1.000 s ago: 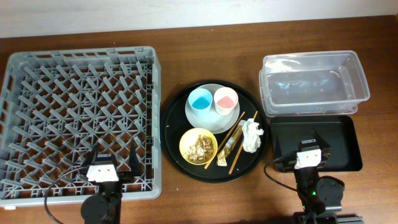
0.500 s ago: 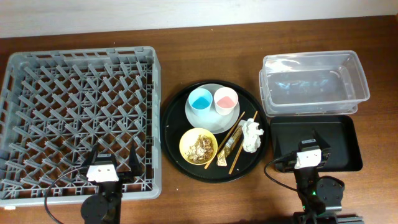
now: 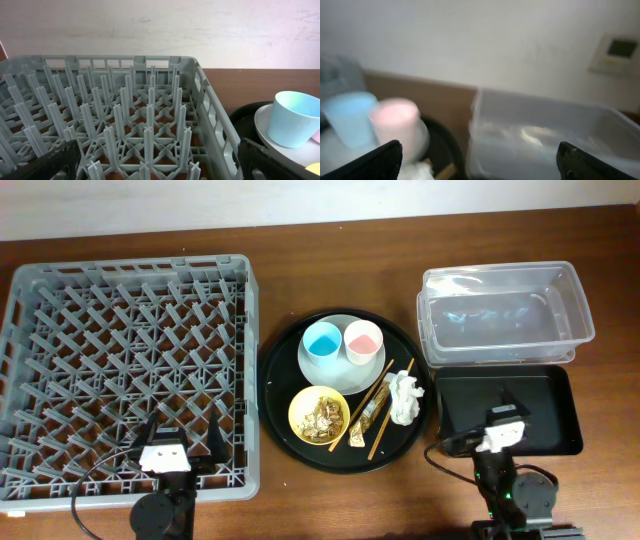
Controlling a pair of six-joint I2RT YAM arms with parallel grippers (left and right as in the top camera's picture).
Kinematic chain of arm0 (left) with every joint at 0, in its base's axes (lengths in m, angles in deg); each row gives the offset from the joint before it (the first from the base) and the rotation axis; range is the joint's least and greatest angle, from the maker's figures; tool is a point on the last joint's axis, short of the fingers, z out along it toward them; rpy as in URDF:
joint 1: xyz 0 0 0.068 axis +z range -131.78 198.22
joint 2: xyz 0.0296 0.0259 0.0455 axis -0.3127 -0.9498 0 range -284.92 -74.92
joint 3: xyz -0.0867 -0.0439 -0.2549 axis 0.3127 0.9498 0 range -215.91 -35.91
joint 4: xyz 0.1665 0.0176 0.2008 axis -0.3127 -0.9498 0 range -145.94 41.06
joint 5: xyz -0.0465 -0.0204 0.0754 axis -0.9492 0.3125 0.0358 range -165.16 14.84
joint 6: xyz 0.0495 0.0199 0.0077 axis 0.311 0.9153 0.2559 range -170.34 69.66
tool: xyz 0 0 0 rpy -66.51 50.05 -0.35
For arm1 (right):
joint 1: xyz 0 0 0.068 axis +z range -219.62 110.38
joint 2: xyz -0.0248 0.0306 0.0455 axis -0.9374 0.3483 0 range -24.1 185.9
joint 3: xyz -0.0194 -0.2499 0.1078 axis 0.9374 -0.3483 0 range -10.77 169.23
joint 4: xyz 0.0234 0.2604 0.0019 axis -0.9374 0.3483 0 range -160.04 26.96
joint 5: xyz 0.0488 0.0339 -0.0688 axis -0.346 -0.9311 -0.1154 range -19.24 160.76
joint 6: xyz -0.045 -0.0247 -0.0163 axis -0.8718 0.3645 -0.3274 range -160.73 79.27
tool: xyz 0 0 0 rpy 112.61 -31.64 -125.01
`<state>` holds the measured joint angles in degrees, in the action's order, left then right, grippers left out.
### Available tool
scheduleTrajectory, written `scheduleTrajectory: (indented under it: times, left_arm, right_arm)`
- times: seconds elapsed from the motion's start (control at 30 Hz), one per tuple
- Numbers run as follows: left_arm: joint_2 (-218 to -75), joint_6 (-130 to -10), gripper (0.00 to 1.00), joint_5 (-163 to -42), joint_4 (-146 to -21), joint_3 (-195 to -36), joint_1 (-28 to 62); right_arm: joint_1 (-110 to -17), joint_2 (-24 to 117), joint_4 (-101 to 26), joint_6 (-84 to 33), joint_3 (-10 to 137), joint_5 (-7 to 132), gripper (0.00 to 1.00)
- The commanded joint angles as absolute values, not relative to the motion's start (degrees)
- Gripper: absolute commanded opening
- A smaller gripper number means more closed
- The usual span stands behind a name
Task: Sort waste into correct bins and load items into the dishwasher rack
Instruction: 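Grasp the white crumpled tissue with the right gripper and lift it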
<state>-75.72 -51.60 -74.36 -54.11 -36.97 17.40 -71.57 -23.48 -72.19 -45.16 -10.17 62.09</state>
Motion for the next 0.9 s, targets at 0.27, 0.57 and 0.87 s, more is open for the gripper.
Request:
scheduleTrajectory:
  times: [0.27, 0.57, 0.87]
  left_arm:
    - [-75.59, -50.7, 0.99, -74.98, -54.15, -36.69, 17.14]
    - [-75.59, -50.7, 0.99, -74.98, -54.15, -36.69, 17.14]
    - [-75.59, -50.7, 0.99, -74.98, -54.15, -36.69, 17.14]
  right_arm:
    - [-71.94, -11.29, -48.74, -26.75, 20.28, 57.63, 0.99]
    - [-71.9, 34.02, 4.53, -26.93, 73.06, 57.22, 0.99]
    - [-69.71, 56.93, 18.43, -26.91, 89.06, 53.83, 0.92]
